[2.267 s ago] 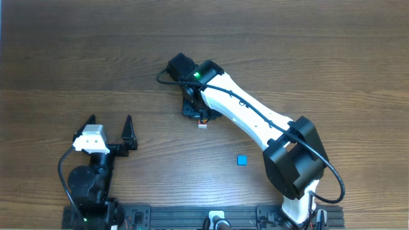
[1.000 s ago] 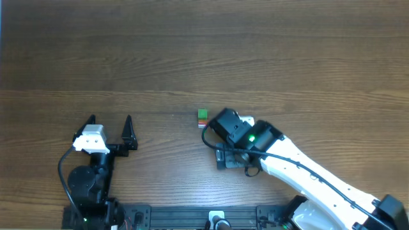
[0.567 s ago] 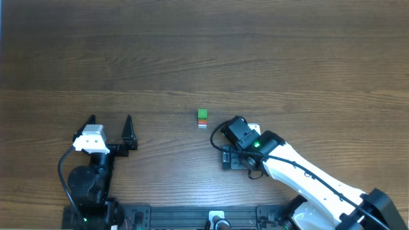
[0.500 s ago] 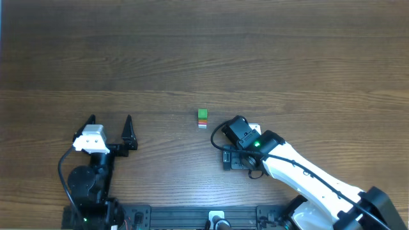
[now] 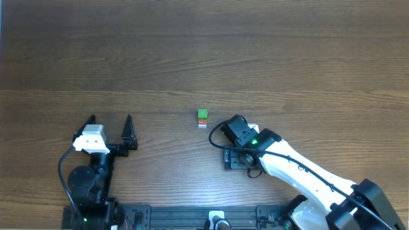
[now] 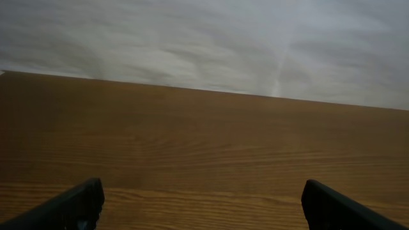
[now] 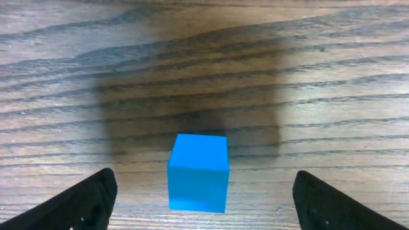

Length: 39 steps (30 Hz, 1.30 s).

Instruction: Stack Cubes

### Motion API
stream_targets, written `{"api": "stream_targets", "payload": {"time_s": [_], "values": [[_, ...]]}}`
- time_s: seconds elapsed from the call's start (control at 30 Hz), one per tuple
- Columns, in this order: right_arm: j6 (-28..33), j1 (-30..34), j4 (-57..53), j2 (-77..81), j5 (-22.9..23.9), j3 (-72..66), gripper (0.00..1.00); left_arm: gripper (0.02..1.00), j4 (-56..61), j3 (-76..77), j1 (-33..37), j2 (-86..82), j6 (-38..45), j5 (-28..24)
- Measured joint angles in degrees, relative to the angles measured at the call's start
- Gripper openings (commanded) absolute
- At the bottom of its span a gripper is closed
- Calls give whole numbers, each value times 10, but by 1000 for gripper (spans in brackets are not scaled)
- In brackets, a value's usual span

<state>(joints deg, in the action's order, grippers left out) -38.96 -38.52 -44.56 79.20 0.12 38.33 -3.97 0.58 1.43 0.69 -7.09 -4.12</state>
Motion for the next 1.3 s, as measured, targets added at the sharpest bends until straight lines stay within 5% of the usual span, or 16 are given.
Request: {"api": "stream_targets", "payload": {"time_s": [0.27, 0.63, 0.97, 1.13, 1.3], "values": [[-3, 1, 20, 28, -2, 0, 790, 1000, 0, 0, 0, 0, 0, 0], [-11, 2, 21, 33, -5, -1, 314, 1000, 0, 0, 0, 0, 0, 0], [-13, 2, 22, 33, -7, -1, 167, 996, 0, 0, 0, 0, 0, 0], [-14, 2, 21, 33, -7, -1, 18, 996, 0, 0, 0, 0, 0, 0], [-12, 2, -39, 34, -6, 33, 12, 1000, 0, 0, 0, 0, 0, 0]]}}
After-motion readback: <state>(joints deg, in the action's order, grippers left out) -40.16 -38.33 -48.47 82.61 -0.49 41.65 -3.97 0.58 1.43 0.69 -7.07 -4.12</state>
